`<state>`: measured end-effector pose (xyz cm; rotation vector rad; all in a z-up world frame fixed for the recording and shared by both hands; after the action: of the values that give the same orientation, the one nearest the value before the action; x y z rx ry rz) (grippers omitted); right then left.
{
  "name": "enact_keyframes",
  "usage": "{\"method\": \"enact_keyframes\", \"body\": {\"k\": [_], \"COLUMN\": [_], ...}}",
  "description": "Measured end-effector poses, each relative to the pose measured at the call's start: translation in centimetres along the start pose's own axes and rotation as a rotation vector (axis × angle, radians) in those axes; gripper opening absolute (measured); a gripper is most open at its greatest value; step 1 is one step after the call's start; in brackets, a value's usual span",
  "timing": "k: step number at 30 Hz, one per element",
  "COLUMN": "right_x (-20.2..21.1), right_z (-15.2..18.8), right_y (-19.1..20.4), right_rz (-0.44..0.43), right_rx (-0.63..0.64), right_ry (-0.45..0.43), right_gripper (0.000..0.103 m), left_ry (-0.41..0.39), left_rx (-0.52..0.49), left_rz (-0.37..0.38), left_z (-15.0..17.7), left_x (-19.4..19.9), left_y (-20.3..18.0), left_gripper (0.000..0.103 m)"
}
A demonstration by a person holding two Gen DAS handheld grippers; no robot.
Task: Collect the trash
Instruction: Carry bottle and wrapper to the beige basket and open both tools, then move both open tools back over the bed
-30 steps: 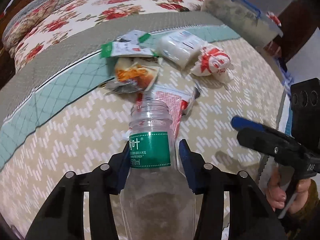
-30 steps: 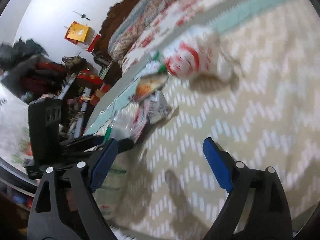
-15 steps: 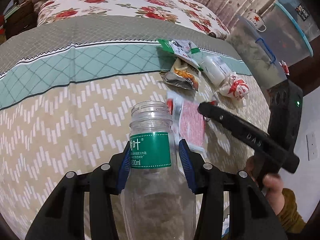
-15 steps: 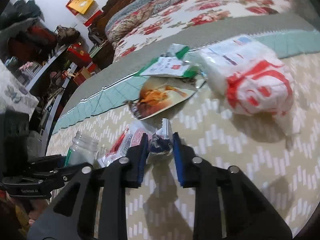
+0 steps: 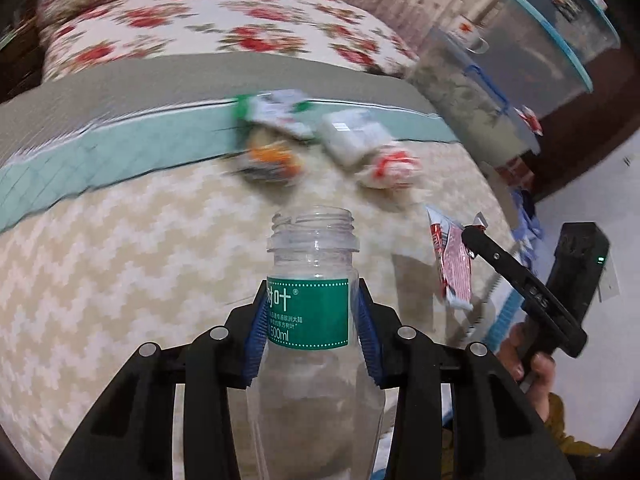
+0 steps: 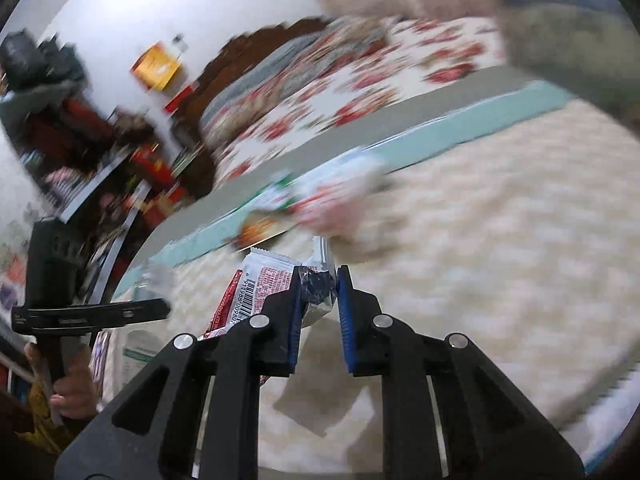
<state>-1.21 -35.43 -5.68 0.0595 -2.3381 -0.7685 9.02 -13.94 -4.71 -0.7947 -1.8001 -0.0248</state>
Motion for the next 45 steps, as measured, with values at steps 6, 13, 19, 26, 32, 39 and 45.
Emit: {"method": "enact_keyframes", "body": {"k": [6,13,19,26,32,39,45], "right_x": [6.3,15.4,21.5,21.7,18.3,18.1,19.8], "right_z": [-1.5,-4.2,-7.9,-12.3,-13.3,-13.5,-12.9], "right_y": [-10.0,-23.1,-33.2,-39.9,-42.3,-40.0,-36.3], "right_rz": [0.103,0.227,0.374,0.515,0.553,0.578,0.556], "right_rx": [-0.139,-0.305,-0.399,-0.397,-0.356,-0.266,-0.240], "right_ry": [-0.121,-0.303,-0.416,-0.415,-0.299,-0.332,-0.386], "right_gripper": [0.019,0.019,0.019,0.019,0.023,0.088,0.087], "left_ry": [0.042,0.104,0.059,-0.095,-0.026,-0.005,-0.087], "left_rx": [-0.183,-0.397,-0.476,-0.485,-0.551,-0.585,-0.540], "left_rz": [0.049,0.113,0.161,0.183,0.085,0.027,0.113], "left_z": [-2.7,-8.1,-14.6,-20.1,-18.8,-17.0,-16.5], "left_x": [-3.0,-10.4,-15.9,-21.5,-28.6,-29.2,-22.3], "left_y": [-10.5,-26.1,-38.4,-48.7,-50.7,-48.3,-46.5], "left_gripper": [0.038,0.038,0.038,0.038,0.044,0.076,0.076]}}
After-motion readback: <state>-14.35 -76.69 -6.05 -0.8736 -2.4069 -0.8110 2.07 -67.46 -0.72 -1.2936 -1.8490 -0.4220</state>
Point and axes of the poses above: each gripper's, at about its wrist camera, not at the fingertips, and x roughly against the way its jaws point, y to its left, z to its underside, the point moved 5 cm from there along -x, roughly the way its jaws point, and after that the axes turned 3 degrees about -z, right-handed, at the moved point
